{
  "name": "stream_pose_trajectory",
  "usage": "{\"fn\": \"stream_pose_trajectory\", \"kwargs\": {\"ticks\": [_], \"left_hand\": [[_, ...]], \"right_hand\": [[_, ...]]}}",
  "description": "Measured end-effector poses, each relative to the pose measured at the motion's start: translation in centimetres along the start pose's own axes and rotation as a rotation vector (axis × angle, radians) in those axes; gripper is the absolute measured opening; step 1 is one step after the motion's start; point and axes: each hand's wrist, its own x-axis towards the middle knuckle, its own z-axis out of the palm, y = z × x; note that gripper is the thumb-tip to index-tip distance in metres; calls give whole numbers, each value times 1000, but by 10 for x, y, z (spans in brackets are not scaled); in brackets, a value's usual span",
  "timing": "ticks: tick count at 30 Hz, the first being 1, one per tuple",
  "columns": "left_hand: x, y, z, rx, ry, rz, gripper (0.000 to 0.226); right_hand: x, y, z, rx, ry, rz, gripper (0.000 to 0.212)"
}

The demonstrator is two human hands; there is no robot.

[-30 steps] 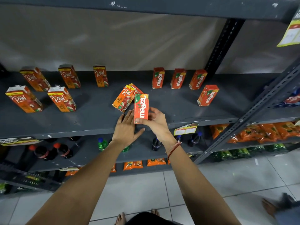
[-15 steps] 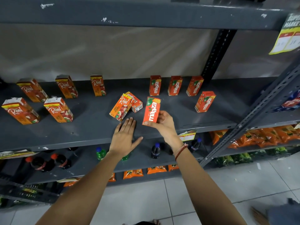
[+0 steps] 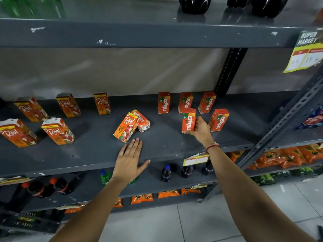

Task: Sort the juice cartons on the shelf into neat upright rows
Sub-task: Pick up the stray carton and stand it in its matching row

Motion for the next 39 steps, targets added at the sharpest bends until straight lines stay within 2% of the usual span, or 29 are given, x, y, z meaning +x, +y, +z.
{"fn": "stream_pose_trajectory", "kwargs": {"ticks": [6,9,11,14,16,17,18,20,23,26,32,36,39], "left_hand": [[0,1,-2,1,6,-9,79],[-1,2,-2,-9,12,-14,78],[-1,3,-3,-13,19,-16,77],[-1,2,-2,-18,30,-15,76],[-1,2,-1,-23,37,-16,76],[-1,2,0,-26,39,-18,76],[-1,2,0,-30,39,-20,76],[-1,2,0,-33,40,-23,76],[-1,2,1,-48,44,-24,75],[-1,1,3,-58,51,-24,75],[0,0,7,-51,67,-22,75],[0,-1,8,-67,89,-16,74],[0,-1,10,-75,99,-15,74]], "right_hand": [[10,9,-4,-61,-66,-6,62],[2,8,1,-3,-27,15,60],[-12,8,9,24,98,4,57],[-44,6,32,37,453,8,51],[-68,-2,54,84,653,3,37],[-76,-9,66,89,680,-25,30],[-82,-16,76,88,645,-59,25],[-81,-34,94,81,441,-100,23],[-58,-66,112,6,86,-79,36],[-27,-97,124,-62,-151,39,49],[22,-126,142,-340,-382,175,47],[36,-133,148,-283,-490,273,53],[38,-138,153,-233,-532,342,36]]}}
